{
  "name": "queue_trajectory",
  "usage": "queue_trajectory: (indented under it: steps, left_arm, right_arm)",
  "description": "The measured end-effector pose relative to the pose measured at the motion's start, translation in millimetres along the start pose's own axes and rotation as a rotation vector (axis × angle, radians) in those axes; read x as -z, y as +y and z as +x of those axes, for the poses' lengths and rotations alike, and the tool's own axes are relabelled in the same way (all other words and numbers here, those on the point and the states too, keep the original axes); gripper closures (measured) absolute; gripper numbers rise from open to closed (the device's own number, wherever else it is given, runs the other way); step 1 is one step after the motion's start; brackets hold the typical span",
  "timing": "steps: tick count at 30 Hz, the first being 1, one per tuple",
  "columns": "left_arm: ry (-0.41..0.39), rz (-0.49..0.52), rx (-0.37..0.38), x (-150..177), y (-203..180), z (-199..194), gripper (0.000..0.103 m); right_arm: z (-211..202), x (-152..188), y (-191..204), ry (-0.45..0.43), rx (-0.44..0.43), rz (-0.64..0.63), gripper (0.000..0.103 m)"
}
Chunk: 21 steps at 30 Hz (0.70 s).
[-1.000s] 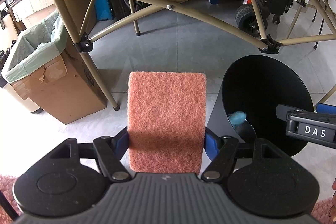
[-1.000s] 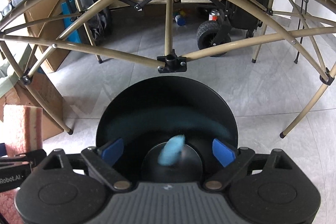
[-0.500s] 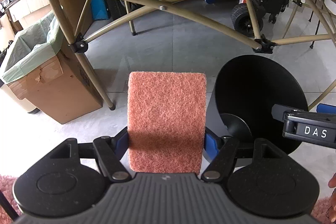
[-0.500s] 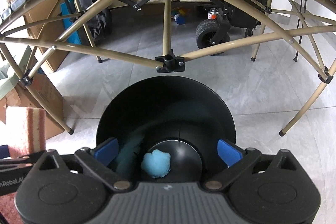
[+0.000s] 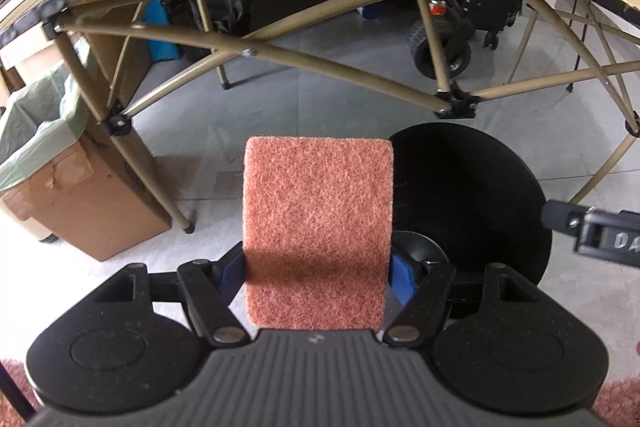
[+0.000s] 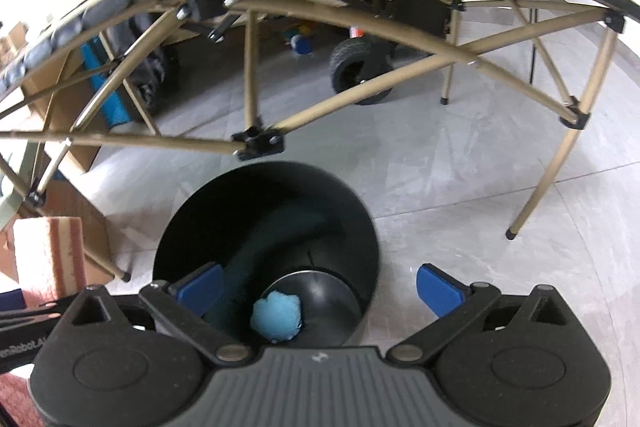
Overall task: Collect trash
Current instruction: 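Move the left gripper over the black bin and release the pink pad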
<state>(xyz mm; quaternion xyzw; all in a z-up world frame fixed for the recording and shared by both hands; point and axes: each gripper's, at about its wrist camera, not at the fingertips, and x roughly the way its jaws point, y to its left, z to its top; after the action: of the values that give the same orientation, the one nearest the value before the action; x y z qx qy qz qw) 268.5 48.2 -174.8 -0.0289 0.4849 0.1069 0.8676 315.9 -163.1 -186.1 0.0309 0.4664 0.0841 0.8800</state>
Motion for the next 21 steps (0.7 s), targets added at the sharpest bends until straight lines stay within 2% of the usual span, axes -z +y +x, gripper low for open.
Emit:
queue_trajectory:
  steps: [14,21]
  left_arm:
    - [0.030,0.071,0.072,-21,-56,16,0.031]
    - [0.063,0.085,0.110,-27,-86,27,0.031]
  right_arm:
    - [-30,-17,-61,-0.083,0.065,0.143,0.000]
    - [-25,-17,-84,-0.072,0.105,0.189,0.000]
